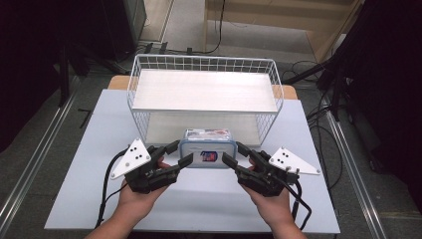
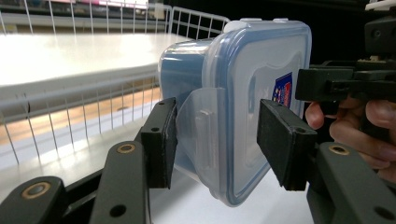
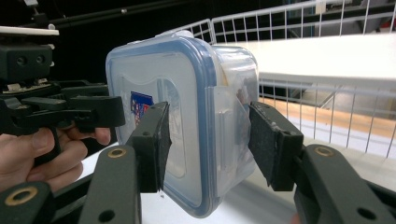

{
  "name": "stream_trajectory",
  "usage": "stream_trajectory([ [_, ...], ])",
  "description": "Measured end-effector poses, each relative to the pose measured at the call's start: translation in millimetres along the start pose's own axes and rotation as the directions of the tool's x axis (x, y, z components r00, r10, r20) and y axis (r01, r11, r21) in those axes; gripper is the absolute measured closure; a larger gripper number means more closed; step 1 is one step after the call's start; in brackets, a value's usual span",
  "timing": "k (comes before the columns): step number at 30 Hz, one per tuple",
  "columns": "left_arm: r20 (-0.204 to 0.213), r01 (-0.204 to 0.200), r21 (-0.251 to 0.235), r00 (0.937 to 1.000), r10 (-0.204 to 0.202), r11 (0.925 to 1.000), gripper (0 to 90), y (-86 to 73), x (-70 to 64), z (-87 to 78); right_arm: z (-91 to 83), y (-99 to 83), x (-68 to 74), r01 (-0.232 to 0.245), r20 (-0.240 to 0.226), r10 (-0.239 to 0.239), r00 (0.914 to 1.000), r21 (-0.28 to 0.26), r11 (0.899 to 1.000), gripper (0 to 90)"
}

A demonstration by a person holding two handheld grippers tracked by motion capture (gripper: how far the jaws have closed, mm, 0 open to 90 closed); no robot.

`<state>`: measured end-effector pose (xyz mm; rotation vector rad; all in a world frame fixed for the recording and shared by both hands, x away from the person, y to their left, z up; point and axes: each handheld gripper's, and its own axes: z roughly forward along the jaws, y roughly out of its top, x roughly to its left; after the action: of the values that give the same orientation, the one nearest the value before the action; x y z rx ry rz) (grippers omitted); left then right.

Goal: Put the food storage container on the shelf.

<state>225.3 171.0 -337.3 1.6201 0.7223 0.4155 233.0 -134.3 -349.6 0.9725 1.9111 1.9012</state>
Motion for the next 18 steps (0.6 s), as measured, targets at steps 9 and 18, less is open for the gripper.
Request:
stream_trajectory([
  [9,0.004,-0.016,-0.054,0.9999,0.016,0.9984,49.4,18.6,2.5,0.4,1.6,18.7,1.5,0.014,-0.003,-0.014,0.9999,-0.052,0.999,50.9],
  [18,0.006,-0.025,-0.088,0.9997,0.026,0.9958,49.4,31.0,7.4,1.7,5.3,31.5,1.6,0.035,0.002,-0.035,0.9994,-0.073,0.997,50.9],
])
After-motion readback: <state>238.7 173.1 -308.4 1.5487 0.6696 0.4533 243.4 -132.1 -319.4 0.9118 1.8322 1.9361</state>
